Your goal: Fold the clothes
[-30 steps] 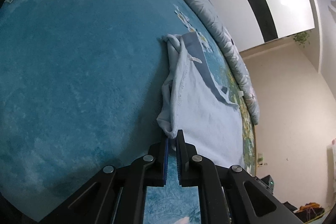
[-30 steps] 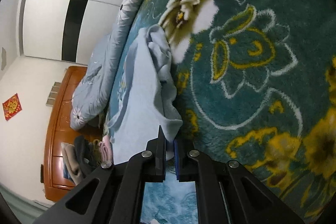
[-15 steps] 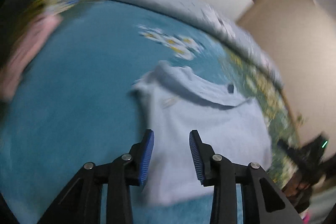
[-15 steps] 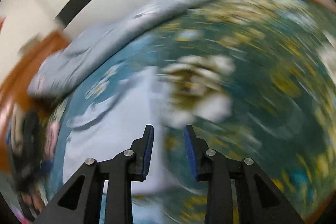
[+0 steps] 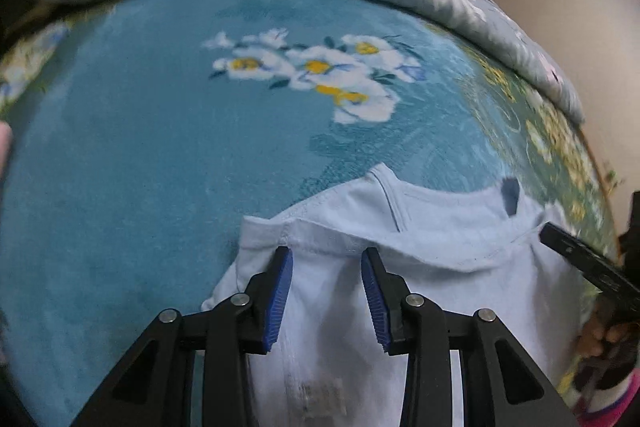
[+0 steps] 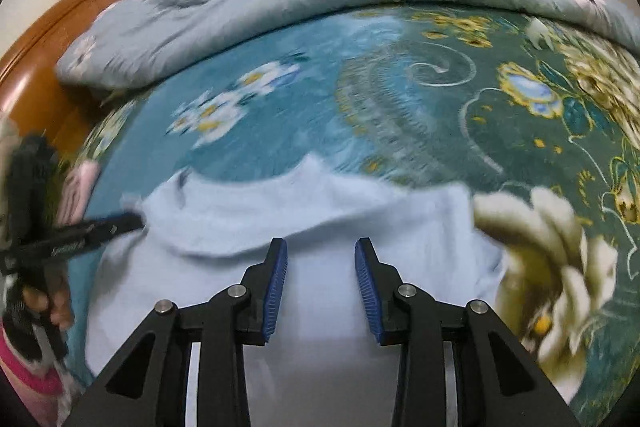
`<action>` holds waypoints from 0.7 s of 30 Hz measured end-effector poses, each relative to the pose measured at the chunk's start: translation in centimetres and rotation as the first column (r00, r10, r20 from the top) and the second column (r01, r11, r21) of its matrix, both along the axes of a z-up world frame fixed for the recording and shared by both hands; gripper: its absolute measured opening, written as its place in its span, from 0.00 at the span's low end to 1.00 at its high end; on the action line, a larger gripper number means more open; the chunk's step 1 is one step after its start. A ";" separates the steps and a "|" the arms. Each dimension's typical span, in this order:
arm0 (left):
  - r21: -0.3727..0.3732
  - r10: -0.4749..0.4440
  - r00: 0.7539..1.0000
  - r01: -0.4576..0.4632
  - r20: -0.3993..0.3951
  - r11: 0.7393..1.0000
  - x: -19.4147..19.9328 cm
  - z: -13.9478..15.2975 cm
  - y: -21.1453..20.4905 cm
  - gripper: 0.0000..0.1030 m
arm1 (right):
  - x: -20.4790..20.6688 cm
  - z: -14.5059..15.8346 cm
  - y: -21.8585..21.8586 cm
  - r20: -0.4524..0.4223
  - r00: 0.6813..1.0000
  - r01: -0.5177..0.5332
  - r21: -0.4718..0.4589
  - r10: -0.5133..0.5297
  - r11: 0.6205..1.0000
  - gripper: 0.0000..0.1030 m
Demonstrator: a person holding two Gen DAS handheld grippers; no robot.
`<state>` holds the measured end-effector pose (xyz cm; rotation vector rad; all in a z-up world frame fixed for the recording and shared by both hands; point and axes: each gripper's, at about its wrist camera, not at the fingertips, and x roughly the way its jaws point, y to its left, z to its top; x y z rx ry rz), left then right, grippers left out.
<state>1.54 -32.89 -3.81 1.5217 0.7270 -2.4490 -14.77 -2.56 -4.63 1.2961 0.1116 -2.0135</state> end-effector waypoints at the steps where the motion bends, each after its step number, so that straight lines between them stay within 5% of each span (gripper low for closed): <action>1: 0.009 0.002 1.000 -0.002 0.003 1.000 0.0 0.0 -0.1 0.38 | -0.6 -0.2 0.4 0.028 0.999 0.022 -0.013 -0.021 1.000 0.35; 4: 0.007 0.000 1.000 0.000 -0.011 1.000 0.7 0.7 0.1 0.38 | -2.0 -0.7 1.6 0.105 0.991 0.082 -0.049 -0.077 0.995 0.35; 10: 0.030 0.011 0.997 -0.009 -0.081 1.000 4.1 3.1 2.8 0.39 | 0.3 2.4 8.4 0.035 0.995 0.096 -0.152 -0.092 0.984 0.39; 17: 0.184 -0.179 0.975 0.201 -0.133 0.962 6.1 2.7 12.2 0.40 | 1.9 -0.5 14.2 0.200 0.973 0.168 -0.279 -0.114 0.945 0.42; 21: 0.150 -0.189 0.976 0.204 -0.107 0.968 6.1 0.9 15.0 0.40 | 2.7 -2.1 17.1 0.291 0.951 0.208 -0.345 -0.107 0.915 0.42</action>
